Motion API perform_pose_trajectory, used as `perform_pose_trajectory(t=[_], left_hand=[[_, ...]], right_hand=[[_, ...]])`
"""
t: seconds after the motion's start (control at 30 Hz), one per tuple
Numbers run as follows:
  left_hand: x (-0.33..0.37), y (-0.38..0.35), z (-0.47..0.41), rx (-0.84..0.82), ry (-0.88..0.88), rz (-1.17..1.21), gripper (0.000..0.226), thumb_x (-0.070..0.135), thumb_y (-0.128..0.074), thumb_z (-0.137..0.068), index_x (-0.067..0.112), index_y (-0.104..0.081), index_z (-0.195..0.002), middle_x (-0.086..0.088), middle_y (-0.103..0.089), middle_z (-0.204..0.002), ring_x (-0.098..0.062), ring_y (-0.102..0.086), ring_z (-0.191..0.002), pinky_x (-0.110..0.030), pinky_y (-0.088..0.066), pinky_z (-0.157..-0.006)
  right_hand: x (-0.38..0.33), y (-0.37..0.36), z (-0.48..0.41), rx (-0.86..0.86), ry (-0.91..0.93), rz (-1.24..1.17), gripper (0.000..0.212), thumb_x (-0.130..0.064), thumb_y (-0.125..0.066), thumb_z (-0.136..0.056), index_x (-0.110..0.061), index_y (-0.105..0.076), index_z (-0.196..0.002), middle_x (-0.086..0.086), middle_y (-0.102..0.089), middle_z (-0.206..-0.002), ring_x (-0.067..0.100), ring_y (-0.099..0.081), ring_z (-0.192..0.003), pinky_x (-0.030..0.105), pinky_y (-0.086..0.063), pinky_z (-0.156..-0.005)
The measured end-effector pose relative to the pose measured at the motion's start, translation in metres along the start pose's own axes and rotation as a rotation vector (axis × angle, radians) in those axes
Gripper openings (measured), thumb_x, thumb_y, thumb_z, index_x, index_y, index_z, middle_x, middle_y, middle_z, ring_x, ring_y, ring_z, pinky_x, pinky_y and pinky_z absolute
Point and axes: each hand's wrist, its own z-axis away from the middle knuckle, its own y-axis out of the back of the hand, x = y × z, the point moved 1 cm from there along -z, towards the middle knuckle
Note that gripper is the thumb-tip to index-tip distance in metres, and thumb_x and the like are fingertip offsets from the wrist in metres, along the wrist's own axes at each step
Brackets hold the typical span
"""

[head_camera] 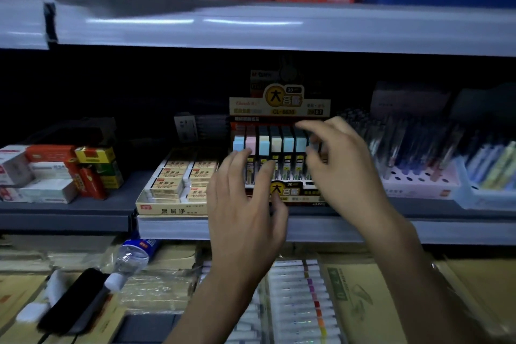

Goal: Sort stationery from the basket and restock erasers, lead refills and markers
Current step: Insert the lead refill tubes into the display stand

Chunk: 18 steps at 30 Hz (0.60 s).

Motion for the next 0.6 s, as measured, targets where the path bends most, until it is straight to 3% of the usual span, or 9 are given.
perform_pose_trajectory(t=[0.17, 0.27, 0.33, 0.6], left_hand=[[0.028, -0.011, 0.013, -0.105, 0.024, 0.125, 0.045, 0.025, -0.064, -0.089, 0.019, -0.060, -0.133, -0.011, -0.052, -0.137, -0.030, -0.048, -0.129, -0.045, -0.045, -0.100], [0.036, -0.018, 0.011, -0.163, 0.028, 0.175, 0.046, 0.028, -0.059, -0.092, 0.022, -0.053, -0.137, 0.000, -0.054, -0.111, -0.021, -0.054, -0.099, -0.038, -0.051, -0.076], [0.039, -0.021, 0.007, -0.206, 0.044, 0.184, 0.050, 0.030, -0.055, -0.094, 0.024, -0.047, -0.143, 0.005, -0.051, -0.099, -0.018, -0.052, -0.087, -0.035, -0.049, -0.068], [0.050, -0.026, 0.004, -0.264, 0.052, 0.126, 0.059, 0.032, -0.050, -0.095, 0.024, -0.038, -0.153, 0.004, -0.053, -0.096, -0.020, -0.053, -0.086, -0.036, -0.049, -0.070]], right_hand=[[0.038, 0.023, 0.003, 0.138, -0.075, 0.098, 0.042, -0.001, -0.055, -0.096, -0.021, -0.065, -0.131, -0.011, -0.050, -0.108, 0.013, -0.054, -0.095, 0.029, -0.045, -0.077], [0.048, 0.022, 0.009, 0.107, -0.060, 0.127, 0.045, 0.000, -0.054, -0.095, -0.022, -0.065, -0.132, -0.009, -0.058, -0.117, 0.016, -0.057, -0.102, 0.034, -0.051, -0.081], [0.049, 0.019, 0.013, 0.101, -0.049, 0.141, 0.047, 0.001, -0.053, -0.094, -0.022, -0.065, -0.133, -0.008, -0.060, -0.122, 0.017, -0.058, -0.107, 0.035, -0.052, -0.083], [0.047, 0.016, 0.017, 0.059, 0.012, 0.220, 0.051, 0.002, -0.054, -0.091, -0.021, -0.063, -0.136, -0.003, -0.061, -0.121, 0.020, -0.054, -0.112, 0.041, -0.054, -0.084]])
